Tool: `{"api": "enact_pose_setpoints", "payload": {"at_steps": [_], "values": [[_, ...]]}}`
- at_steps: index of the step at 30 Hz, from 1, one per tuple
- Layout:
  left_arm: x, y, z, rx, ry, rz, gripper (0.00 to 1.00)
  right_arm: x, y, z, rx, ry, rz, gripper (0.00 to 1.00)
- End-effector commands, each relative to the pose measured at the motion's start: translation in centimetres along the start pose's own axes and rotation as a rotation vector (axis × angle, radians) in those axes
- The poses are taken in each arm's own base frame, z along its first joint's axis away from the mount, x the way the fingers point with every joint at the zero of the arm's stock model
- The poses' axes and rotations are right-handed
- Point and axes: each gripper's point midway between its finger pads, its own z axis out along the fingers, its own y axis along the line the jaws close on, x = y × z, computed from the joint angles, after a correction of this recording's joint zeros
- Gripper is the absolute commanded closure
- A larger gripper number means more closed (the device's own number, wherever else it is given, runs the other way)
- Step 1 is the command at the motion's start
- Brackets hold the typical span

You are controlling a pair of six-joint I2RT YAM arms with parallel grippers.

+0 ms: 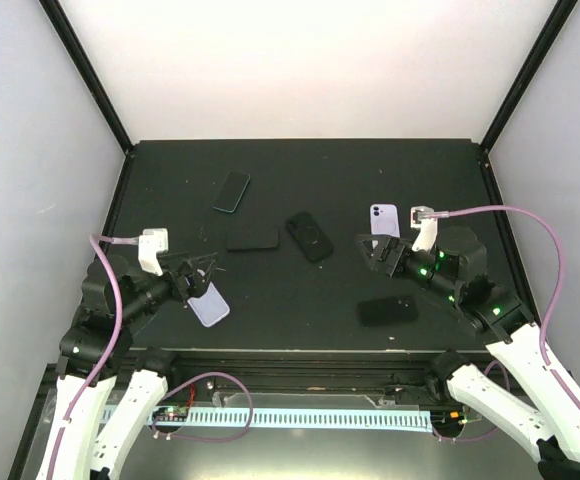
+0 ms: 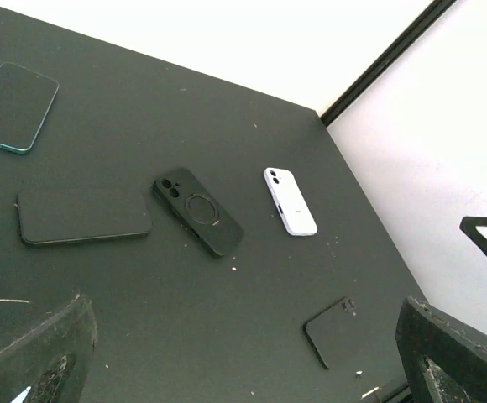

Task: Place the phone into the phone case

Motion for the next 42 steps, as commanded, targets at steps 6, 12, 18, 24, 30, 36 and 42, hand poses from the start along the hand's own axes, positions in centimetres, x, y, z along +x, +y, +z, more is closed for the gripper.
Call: {"api": "enact_pose_setpoints", "payload": {"at_steps": [6,12,18,24,30,36,42], "values": [[-0.2,0.0,-0.2,-0.003,-0.015,0.004,0.01,-0.2,-1.1,-0.6,0.064,-0.028,0.062,0.00],[0.9,1.4,0.8,-0.037,0.015,-0.021,0.01,2.7,-6.0,-0.4,0.285,0.037,0.238,0.00],[2.3,3.1,2.0,-0.078,0.064,-0.059,0.01,6.7,-11.7,-0.8,0.532,0.067,0.414,0.02],[3.5,5.3,2.7,-0.166,0.086,-0.104,0.01,11.7,-15.6,0.7,0.633,0.141,0.557,0.04],[3.6,5.9,2.8,-0.189,0.085,-0.112,0.01,14.4,-18.1,2.2,0.735,0.175,0.643,0.03],[4.2,5.8,3.3,-0.168,0.113,-0.125,0.01,15.8,-19.2,3.4,0.785,0.208,0.682,0.04],[4.7,5.8,3.6,-0.156,0.137,-0.129,0.01,17.5,-21.5,2.6,0.907,0.195,0.744,0.04]]}}
